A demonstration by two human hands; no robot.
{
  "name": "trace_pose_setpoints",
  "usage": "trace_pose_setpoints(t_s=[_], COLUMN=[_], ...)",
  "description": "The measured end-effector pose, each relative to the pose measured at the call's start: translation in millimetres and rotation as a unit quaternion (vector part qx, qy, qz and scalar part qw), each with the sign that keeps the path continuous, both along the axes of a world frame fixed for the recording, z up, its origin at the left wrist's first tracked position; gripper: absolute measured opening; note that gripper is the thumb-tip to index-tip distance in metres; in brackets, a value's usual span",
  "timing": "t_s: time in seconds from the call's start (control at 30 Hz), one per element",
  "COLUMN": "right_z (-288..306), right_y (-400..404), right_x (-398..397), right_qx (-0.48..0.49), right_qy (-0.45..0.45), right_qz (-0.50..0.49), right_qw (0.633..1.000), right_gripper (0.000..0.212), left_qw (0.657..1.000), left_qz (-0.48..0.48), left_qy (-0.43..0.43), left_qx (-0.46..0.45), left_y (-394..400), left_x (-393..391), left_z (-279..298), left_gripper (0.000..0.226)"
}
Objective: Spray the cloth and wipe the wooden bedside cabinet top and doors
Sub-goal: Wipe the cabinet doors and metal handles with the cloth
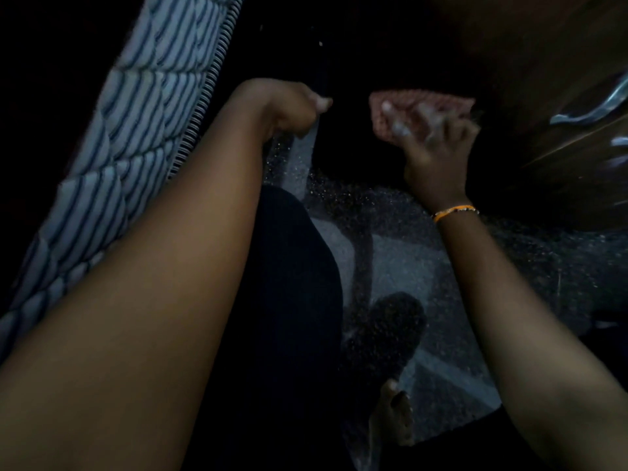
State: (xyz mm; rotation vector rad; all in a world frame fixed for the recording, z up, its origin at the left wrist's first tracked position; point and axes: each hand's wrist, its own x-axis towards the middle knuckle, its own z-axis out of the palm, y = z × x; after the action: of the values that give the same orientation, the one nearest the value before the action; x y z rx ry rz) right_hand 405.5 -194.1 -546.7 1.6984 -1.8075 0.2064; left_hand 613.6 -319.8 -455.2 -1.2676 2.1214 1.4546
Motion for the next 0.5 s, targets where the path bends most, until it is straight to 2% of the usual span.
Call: trace_pose_setpoints(t_s=[0.1, 0.17, 0.23, 0.27, 0.3, 0.33, 0.4, 0.43, 0.5], right_z=[-32.7, -50.9, -71.3, -83.2, -97.2, -106.0, -102.8, -90.3, -70.8], right_y=[4.3, 0.6, 4.8, 7.2, 13.1, 17.5, 25.2, 19.3, 28.6], right_x=[-9.8, -13.7, -18.5, -23.0, -28.8, -34.4, -31.2, -29.3, -33.5], right_qx=[0.109, 0.179, 0.301, 0.325, 0.352, 0.384, 0.401, 0.391, 0.310], right_qy=[0.101, 0.184, 0.296, 0.343, 0.338, 0.293, 0.207, 0.201, 0.201], right_qz=[0.052, 0.078, 0.087, 0.084, 0.093, 0.108, 0.080, 0.053, 0.047], right_qw=[0.987, 0.963, 0.902, 0.877, 0.868, 0.869, 0.889, 0.896, 0.928], right_gripper=[0.052, 0.048, 0.041, 0.036, 0.035, 0.038, 0.046, 0.049, 0.052], left_qw=[0.999, 0.998, 0.998, 0.998, 0.997, 0.996, 0.995, 0.995, 0.994], left_qz=[-0.025, -0.029, -0.030, -0.034, -0.039, -0.045, -0.055, -0.056, -0.071], left_qy=[-0.035, -0.046, -0.053, -0.054, -0.059, -0.061, -0.070, -0.078, -0.086], left_qx=[-0.024, -0.026, -0.027, -0.029, -0.032, -0.037, -0.034, -0.029, -0.013], left_y=[1.0, 0.5, -0.1, -0.8, -1.2, -1.4, 1.0, 1.2, 7.2], left_x=[-5.9, -8.6, -8.1, -8.0, -8.3, -8.5, -9.2, -11.6, -16.7], left_z=[-1.4, -2.9, -3.0, -3.0, -4.2, -5.3, -6.3, -2.2, 3.3], left_gripper=[0.073, 0.076, 0.079, 0.080, 0.080, 0.080, 0.081, 0.082, 0.085])
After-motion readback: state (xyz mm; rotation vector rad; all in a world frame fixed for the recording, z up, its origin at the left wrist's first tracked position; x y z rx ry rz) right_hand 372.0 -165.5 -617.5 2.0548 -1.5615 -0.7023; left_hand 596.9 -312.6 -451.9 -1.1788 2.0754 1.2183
